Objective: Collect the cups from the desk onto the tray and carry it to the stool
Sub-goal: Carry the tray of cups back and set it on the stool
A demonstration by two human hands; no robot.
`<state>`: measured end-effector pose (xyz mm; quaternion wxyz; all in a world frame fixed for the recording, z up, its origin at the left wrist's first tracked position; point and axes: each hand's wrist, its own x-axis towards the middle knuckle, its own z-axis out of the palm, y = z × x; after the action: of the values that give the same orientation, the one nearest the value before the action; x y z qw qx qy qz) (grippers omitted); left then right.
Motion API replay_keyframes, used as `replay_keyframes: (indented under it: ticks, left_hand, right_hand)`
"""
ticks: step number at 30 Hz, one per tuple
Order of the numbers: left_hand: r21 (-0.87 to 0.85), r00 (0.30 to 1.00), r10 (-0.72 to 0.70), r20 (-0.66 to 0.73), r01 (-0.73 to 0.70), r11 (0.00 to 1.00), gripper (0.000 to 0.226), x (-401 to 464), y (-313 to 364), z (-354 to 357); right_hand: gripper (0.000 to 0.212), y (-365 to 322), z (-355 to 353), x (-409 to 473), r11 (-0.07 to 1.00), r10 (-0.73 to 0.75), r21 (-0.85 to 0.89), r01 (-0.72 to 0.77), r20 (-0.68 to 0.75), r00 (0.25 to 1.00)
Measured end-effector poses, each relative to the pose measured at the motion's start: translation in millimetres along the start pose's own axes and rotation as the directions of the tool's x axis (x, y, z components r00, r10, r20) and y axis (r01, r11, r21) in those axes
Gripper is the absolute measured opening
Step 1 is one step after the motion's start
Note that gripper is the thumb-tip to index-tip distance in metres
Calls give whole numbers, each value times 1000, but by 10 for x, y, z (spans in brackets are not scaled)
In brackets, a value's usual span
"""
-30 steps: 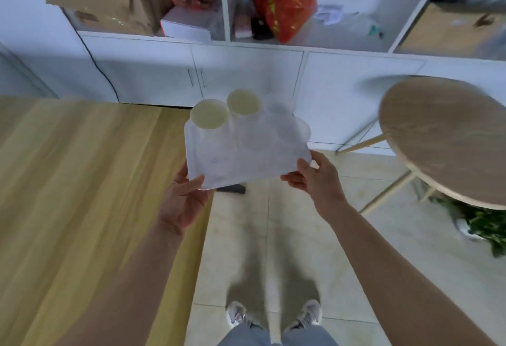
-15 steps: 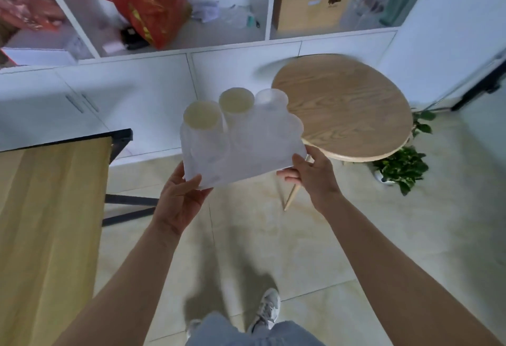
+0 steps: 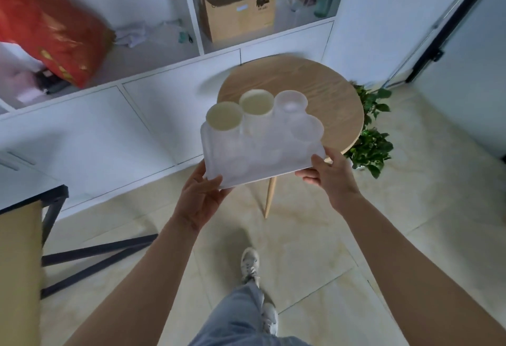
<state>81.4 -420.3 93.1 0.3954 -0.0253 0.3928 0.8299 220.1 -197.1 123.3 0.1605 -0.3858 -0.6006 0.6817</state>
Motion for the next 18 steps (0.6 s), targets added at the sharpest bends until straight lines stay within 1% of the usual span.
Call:
replay_keyframes:
  ticks: [5, 9, 14, 18]
  left_hand:
    - [28, 994, -52, 93, 49, 998, 65, 632, 45, 315]
    - [78, 984, -90, 155, 78, 994, 61, 1120, 77, 571]
    - [111, 955, -155, 253, 131, 985, 61, 1575, 63, 832]
    - [110, 950, -190, 249, 168, 980, 64, 1933, -46, 1030]
  right_hand:
    - [25, -114, -185, 452, 1000, 7, 11, -6, -103, 995]
    - [28, -236, -327, 799, 1000, 9, 14, -7, -163, 987]
    - [33, -329, -521, 1173, 1000, 16, 15, -13, -219, 976]
    - [34, -410, -738, 1510, 1000, 16, -8, -18, -224, 974]
